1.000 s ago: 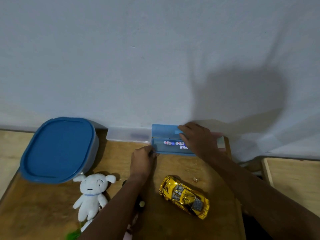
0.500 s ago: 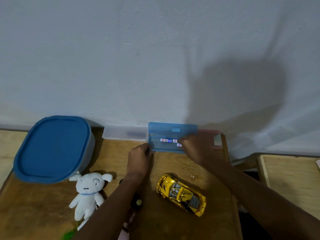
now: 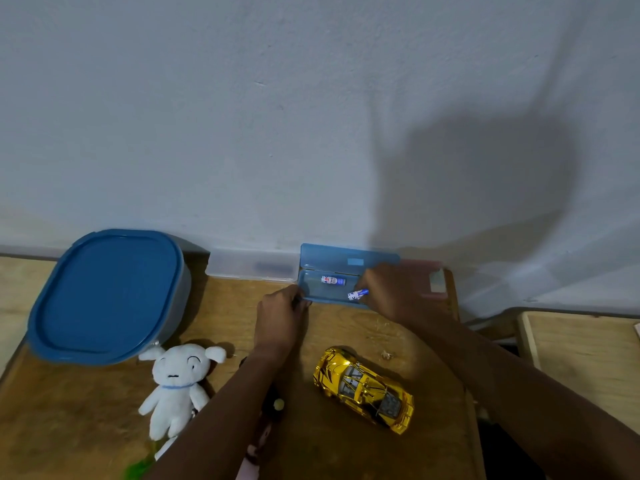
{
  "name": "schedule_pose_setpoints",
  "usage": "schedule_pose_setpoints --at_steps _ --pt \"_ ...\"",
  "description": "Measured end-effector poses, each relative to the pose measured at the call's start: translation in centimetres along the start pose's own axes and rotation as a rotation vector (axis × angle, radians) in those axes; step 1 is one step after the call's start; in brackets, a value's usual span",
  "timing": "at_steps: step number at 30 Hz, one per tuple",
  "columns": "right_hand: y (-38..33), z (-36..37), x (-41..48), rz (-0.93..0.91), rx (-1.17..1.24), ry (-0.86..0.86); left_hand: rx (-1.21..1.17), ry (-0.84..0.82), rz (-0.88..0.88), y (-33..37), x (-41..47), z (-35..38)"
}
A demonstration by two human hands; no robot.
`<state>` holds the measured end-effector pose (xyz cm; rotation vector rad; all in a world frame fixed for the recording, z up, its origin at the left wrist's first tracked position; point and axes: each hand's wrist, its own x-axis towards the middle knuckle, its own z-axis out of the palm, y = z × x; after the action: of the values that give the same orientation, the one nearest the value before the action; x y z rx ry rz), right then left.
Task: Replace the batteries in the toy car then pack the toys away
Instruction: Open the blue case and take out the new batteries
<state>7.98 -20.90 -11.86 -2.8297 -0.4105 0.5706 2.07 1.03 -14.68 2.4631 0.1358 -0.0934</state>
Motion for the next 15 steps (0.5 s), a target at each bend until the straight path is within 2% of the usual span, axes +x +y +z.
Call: schedule_pose_setpoints --at_steps 6,12,15 --pt "-2.2 0.4 0.7 -0.116 0.166 0.21 0.012 -0.007 0.008 -0.1 0.0 0.0" --pt "-4.2 1.2 1.4 -0.267 -0.151 0.237 0.019 0.0 0.015 -0.2 0.2 0.1" --pt "-4.0 1.7 1.2 -0.297 -0.201 0.211 0.031 0.001 0.018 -0.2 0.2 0.1"
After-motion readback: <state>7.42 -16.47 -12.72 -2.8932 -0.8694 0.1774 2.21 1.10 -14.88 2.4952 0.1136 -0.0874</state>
